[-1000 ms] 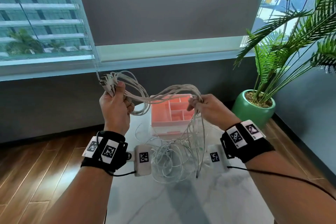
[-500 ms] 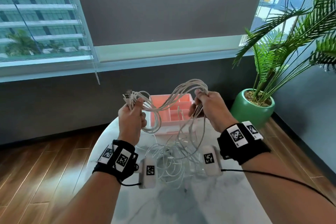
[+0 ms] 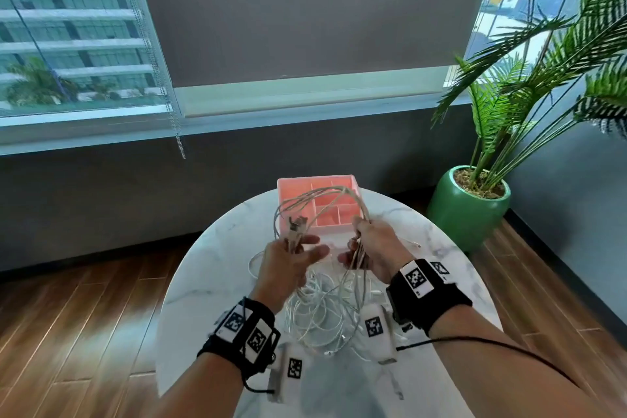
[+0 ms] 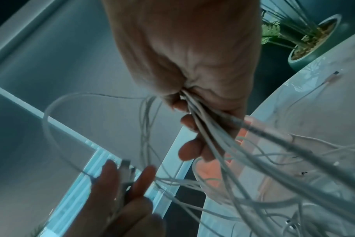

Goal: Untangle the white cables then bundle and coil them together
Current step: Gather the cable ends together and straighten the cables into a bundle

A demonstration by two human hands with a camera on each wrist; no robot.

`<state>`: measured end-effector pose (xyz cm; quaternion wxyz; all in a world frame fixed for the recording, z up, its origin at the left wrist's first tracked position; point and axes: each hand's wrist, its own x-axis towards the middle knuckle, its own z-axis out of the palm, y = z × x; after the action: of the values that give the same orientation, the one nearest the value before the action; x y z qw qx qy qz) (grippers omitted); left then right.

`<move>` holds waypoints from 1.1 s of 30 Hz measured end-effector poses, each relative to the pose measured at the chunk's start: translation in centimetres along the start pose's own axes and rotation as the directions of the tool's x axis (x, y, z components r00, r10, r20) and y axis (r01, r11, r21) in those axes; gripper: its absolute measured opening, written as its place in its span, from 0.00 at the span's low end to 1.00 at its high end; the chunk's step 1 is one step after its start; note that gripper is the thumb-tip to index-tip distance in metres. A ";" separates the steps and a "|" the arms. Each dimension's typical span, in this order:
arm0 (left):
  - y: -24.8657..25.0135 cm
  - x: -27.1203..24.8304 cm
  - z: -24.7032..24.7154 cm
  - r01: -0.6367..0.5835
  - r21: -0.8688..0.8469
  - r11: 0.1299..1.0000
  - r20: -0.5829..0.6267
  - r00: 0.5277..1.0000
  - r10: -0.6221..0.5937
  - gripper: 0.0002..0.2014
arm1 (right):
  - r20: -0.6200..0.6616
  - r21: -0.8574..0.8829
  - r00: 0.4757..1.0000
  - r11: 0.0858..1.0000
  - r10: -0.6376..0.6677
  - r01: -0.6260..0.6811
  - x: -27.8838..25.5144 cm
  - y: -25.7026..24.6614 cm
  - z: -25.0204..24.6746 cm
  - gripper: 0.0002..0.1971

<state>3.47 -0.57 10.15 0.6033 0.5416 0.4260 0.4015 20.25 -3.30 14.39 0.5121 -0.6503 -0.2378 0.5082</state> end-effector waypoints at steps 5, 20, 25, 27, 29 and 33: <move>-1.3 -0.7 2.4 -0.034 0.078 0.996 0.042 0.999 0.030 0.12 | 0.029 -0.137 0.998 0.989 -0.055 0.058 -0.5 0.4 2.0 0.15; -5.6 -0.4 0.3 0.123 0.203 0.972 0.084 0.986 -0.142 0.10 | 0.281 0.337 0.943 0.938 -0.179 0.077 -1.6 -5.8 -1.1 0.23; -3.4 0.3 1.3 -0.037 -0.061 0.997 -0.017 0.999 0.036 0.02 | 0.281 0.337 0.953 0.941 -0.114 0.013 -1.3 -3.6 -0.7 0.22; -3.1 0.0 2.1 -0.046 -0.097 0.994 0.045 0.998 0.051 0.07 | 0.271 0.379 0.958 0.925 -0.100 -0.011 -1.4 -3.0 -0.1 0.22; -3.0 -0.7 2.8 -0.037 -0.096 0.995 0.126 0.991 0.049 0.06 | 0.266 0.428 0.959 0.903 -0.098 -0.026 -1.7 -2.8 0.5 0.22; -3.7 -1.5 3.7 0.005 0.059 0.998 0.250 0.968 -0.019 0.10 | 0.279 0.498 0.950 0.867 -0.136 -0.022 -2.2 -4.1 1.0 0.22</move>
<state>6.58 -3.46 6.75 0.6387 0.6026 0.3613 0.3137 19.41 -3.22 19.05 0.6335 -0.4033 -0.1950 0.6309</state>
